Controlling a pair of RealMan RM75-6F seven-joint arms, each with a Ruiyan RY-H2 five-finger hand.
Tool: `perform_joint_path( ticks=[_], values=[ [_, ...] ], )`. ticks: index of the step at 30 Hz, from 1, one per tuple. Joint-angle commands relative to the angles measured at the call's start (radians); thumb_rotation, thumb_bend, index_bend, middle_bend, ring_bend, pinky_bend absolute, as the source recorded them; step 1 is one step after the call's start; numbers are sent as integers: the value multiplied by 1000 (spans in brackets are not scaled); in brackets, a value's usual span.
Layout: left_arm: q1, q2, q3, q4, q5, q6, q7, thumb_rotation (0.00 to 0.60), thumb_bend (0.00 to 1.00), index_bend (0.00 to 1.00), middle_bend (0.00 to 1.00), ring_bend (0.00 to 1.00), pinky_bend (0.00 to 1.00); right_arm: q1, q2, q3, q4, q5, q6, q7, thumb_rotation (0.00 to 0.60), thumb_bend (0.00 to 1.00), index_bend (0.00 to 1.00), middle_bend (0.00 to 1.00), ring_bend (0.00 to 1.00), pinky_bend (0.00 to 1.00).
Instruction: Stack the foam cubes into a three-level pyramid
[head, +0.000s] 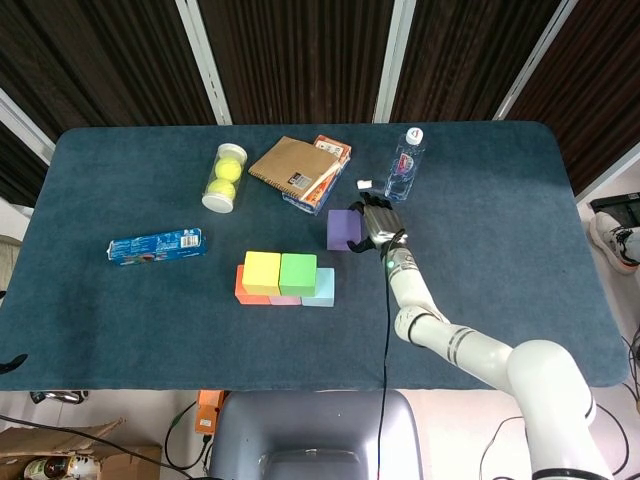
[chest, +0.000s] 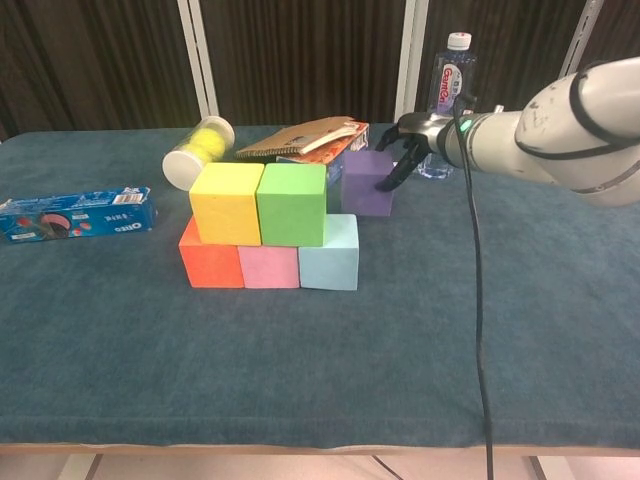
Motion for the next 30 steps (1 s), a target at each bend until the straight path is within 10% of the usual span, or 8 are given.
perform_joint_path(
  ticks=[1, 15, 30],
  values=[
    [3, -2, 1, 2, 4, 5, -4, 600, 17, 147, 0, 0, 115, -64, 136, 36, -214, -64, 87, 39, 600, 274, 475, 30, 0, 8],
    [33, -7, 6, -19, 44, 84, -10, 600, 21, 147, 0, 0, 115, -75, 463, 142, -844, 62, 327, -49, 600, 276, 479, 30, 0, 8],
    [75, -17, 24, 19, 82, 142, -80, 600, 22, 147, 0, 0, 116, 209, 291, 205, -949, 448, 654, -303, 600, 295, 487, 30, 0, 0]
  ],
)
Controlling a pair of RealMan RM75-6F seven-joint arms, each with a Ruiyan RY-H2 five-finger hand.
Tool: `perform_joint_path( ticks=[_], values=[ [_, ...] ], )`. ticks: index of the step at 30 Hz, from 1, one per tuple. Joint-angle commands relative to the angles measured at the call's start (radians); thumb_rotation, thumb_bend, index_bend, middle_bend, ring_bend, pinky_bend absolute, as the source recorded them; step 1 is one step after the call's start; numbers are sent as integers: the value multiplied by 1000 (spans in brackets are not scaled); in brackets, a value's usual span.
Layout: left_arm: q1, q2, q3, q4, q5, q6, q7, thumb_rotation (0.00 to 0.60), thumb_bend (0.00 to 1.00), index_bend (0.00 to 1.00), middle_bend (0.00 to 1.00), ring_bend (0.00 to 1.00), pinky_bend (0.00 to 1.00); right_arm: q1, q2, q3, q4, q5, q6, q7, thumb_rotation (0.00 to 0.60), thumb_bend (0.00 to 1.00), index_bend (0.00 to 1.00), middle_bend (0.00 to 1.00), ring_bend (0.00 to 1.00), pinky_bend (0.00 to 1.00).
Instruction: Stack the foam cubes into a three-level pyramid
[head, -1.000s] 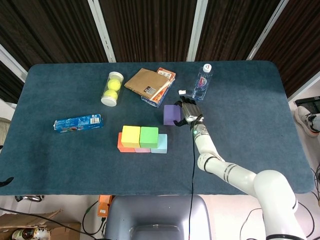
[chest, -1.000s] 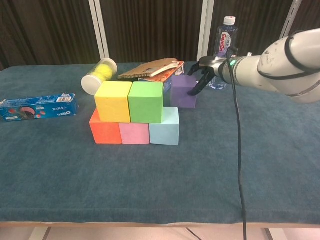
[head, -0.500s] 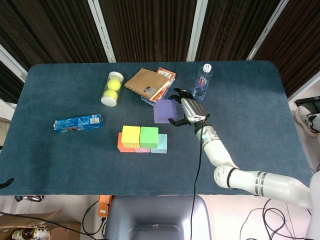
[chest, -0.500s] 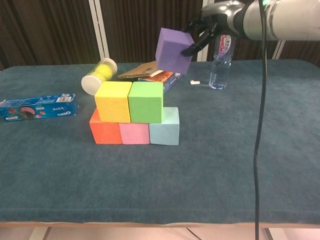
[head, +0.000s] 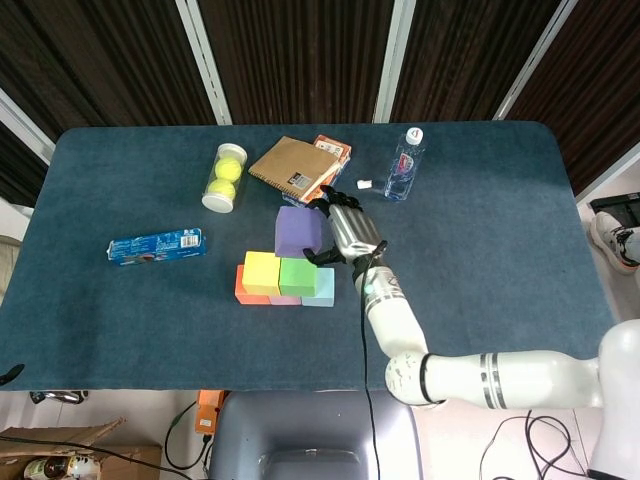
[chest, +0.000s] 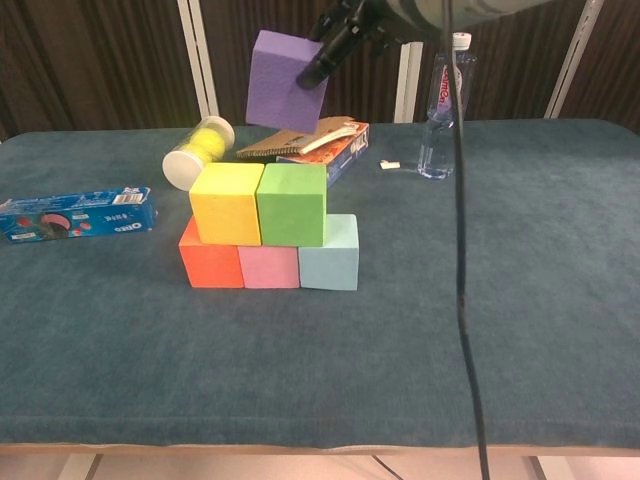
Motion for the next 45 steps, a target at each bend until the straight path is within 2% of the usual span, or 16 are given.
perform_joint_path(
  ticks=[1, 10, 29, 45],
  values=[
    [5, -4, 3, 13, 9, 7, -16, 600, 22, 147, 0, 0, 116, 80, -78, 18, -2, 53, 95, -77, 600, 296, 488, 30, 0, 0],
    [10, -15, 7, 53, 25, 11, -60, 600, 22, 147, 0, 0, 115, 124, -147, 27, 9, 93, 209, -175, 600, 301, 469, 31, 0, 0],
    [17, -17, 13, 59, 24, 3, -50, 600, 22, 137, 0, 0, 115, 77, -193, 61, 40, 104, 238, -220, 600, 301, 473, 33, 0, 0],
    [13, -21, 12, 62, 27, -5, -49, 600, 21, 137, 0, 0, 115, 52, -217, 91, 55, 96, 211, -257, 600, 301, 471, 33, 0, 0]
  ],
)
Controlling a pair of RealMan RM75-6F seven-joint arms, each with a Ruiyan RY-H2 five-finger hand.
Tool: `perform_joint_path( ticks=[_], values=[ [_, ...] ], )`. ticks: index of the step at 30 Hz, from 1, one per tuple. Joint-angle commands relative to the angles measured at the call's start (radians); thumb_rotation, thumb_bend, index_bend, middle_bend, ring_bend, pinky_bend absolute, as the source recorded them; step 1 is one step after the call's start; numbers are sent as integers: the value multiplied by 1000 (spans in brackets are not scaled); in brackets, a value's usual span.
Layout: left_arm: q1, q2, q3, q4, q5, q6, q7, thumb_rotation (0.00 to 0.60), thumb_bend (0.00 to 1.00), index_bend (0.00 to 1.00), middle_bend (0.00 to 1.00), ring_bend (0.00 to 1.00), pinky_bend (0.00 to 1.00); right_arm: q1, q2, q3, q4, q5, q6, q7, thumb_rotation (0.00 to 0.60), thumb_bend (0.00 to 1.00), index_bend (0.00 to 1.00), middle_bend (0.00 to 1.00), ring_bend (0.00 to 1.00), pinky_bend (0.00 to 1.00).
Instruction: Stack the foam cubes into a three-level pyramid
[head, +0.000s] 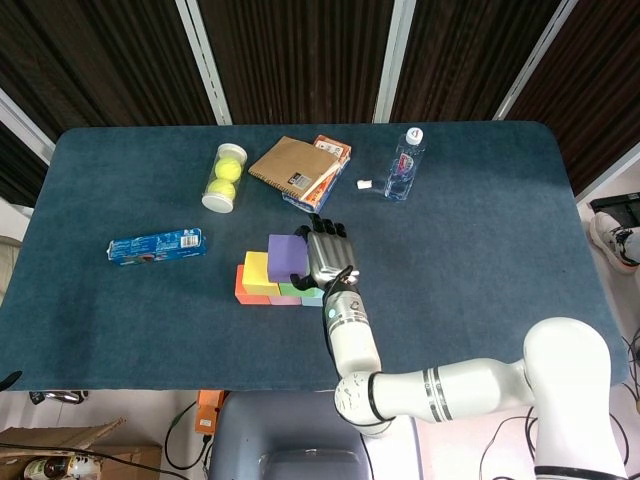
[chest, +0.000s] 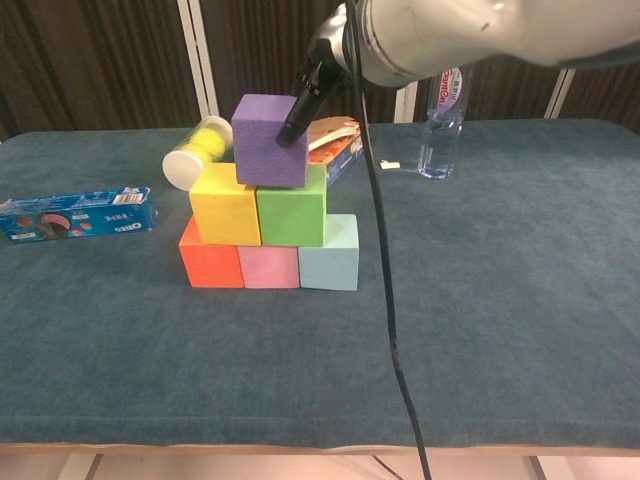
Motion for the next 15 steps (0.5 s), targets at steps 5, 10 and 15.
perform_joint_path(
  ticks=[5, 10, 15],
  values=[
    [0, 0, 0, 2, -2, -4, -3, 600, 21, 137, 0, 0, 115, -2, -13, 7, 6, -8, 1, -13, 600, 301, 463, 33, 0, 0],
    [-1, -2, 0, 7, -2, -9, -6, 600, 22, 137, 0, 0, 115, -3, -26, 10, 12, -18, 2, -18, 600, 301, 462, 33, 0, 0],
    [-2, -6, 1, 13, -4, -16, -6, 600, 22, 137, 0, 0, 115, -6, -33, 12, 18, -17, -5, -30, 600, 301, 423, 27, 0, 0]
  ],
)
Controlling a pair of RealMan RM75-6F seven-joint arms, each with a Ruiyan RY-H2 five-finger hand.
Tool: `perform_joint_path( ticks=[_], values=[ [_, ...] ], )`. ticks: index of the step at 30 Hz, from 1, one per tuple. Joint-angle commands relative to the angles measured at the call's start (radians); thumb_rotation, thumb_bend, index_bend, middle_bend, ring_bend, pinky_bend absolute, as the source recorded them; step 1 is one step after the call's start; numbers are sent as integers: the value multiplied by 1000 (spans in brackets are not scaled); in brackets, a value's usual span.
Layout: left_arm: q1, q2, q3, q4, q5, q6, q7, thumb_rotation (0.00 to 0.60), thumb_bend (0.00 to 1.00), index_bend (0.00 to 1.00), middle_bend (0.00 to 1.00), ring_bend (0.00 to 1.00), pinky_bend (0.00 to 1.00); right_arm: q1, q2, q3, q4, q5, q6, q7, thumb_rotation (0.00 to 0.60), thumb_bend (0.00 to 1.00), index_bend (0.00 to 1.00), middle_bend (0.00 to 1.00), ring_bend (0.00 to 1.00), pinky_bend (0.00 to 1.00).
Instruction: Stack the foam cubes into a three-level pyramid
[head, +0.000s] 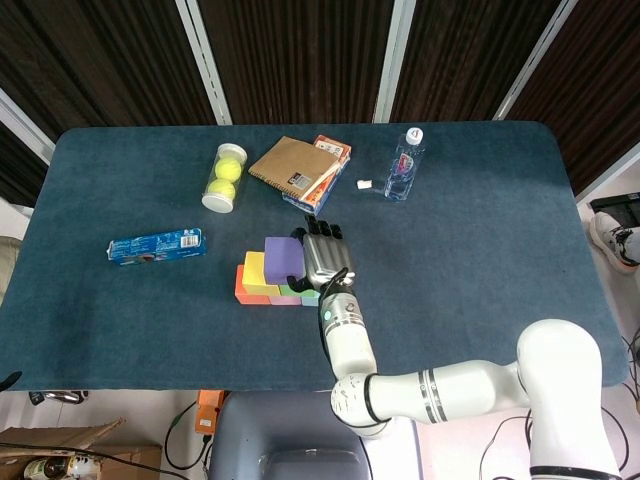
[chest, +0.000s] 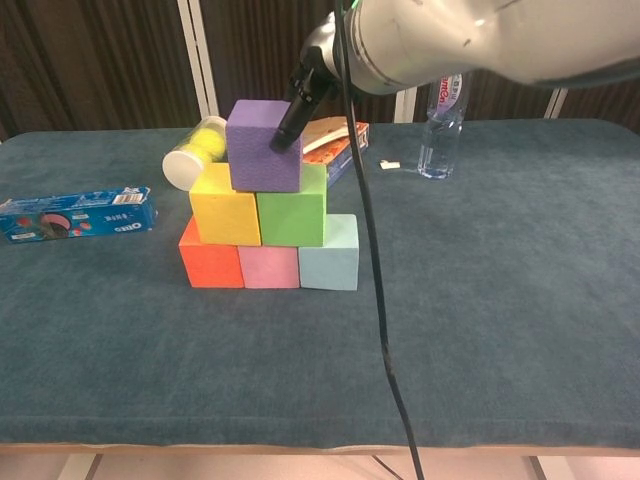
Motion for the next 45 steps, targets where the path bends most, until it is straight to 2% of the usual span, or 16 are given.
perform_joint_path(
  ticks=[1, 4, 9, 20, 26, 33, 36, 39, 41, 43, 45],
  values=[
    [0, -3, 1, 5, -2, -4, 4, 600, 22, 137, 0, 0, 115, -3, -2, 1, 3, -2, -6, -5, 600, 301, 403, 23, 0, 0],
    [-2, -9, 1, 13, -7, -12, 6, 600, 21, 138, 0, 0, 115, -6, -5, 0, 6, -6, -14, -9, 600, 301, 342, 18, 0, 0],
    [-2, -10, 0, 16, -8, -15, 3, 600, 22, 137, 0, 0, 115, -11, -5, 3, 6, -1, -28, -18, 600, 302, 179, 12, 0, 0],
    [0, -8, 0, 11, -6, -11, 3, 600, 22, 137, 0, 0, 115, -25, 12, 10, -7, 12, -60, -30, 600, 301, 12, 0, 0, 0],
    [2, -9, 0, 12, -3, -6, 1, 600, 22, 138, 0, 0, 115, -50, 56, 21, -62, 20, -66, -25, 600, 292, 0, 0, 0, 0],
    [6, -7, 1, -2, 5, 9, 4, 600, 22, 138, 0, 0, 115, -127, 179, 32, -205, 11, -94, 1, 600, 239, 0, 0, 0, 0],
    [20, -12, -7, -8, 18, 59, -22, 600, 23, 137, 0, 0, 115, -224, 283, -32, -329, -127, -101, 30, 600, 238, 0, 0, 0, 0],
    [37, -46, -17, 13, 42, 142, -2, 600, 29, 114, 0, 0, 73, -374, 393, -174, -427, -366, -89, 84, 600, 238, 0, 0, 0, 0],
    [45, -59, -17, -3, 55, 177, 48, 600, 30, 66, 0, 0, 48, -491, 468, -293, -455, -552, -98, 136, 600, 238, 0, 0, 0, 0],
    [54, -70, -21, -32, 65, 223, 117, 600, 30, 37, 0, 0, 35, -603, 531, -414, -436, -750, -116, 203, 600, 238, 0, 0, 0, 0],
    [66, -99, -41, -50, 79, 303, 197, 600, 30, 29, 0, 0, 21, -704, 573, -518, -370, -942, -117, 279, 600, 238, 0, 0, 0, 0]
  ],
)
